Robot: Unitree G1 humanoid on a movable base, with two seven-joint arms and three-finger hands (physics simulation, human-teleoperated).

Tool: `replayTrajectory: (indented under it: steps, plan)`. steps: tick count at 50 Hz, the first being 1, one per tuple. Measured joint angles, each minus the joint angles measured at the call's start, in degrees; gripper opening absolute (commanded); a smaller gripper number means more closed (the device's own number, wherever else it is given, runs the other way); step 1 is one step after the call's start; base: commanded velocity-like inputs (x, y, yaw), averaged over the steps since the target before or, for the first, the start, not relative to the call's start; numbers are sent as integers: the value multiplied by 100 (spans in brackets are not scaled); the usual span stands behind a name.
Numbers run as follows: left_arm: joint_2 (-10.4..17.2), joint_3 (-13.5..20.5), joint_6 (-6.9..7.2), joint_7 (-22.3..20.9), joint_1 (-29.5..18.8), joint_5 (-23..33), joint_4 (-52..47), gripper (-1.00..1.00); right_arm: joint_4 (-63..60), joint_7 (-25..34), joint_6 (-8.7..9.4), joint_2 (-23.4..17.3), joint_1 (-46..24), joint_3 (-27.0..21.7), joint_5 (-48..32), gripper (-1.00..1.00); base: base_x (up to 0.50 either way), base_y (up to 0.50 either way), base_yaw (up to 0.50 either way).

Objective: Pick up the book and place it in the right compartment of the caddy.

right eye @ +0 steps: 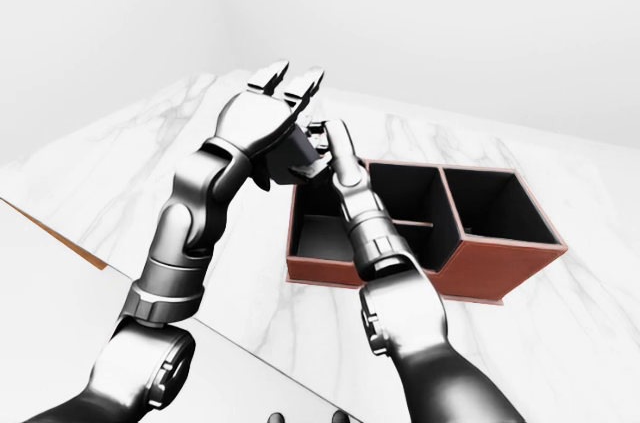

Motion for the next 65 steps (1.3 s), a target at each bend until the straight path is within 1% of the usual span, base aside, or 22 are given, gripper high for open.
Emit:
replayTrajectory:
  steps: [12,22,31,55,65]
  plan:
    - [-61,-20,23,-228,301,-66,-433,100,101,23,0,-108,-143,-28,9,-100,0,0,0]
    - [-91,-25,98,-413,501,-136,-818,100,244,39,0,-240,-260,-61,-24,-100,0,0,0]
    - [-75,5,179,-523,556,-185,-1056,100,307,39,0,-319,-307,-71,23,-100,0,0,0]
    - [175,220,571,-547,569,-448,-1524,100,309,17,0,-524,-267,-115,19,-100,0,0,0]
    - [278,285,689,-519,620,-556,-1643,100,247,21,0,-598,-271,-131,22,-100,0,0,0]
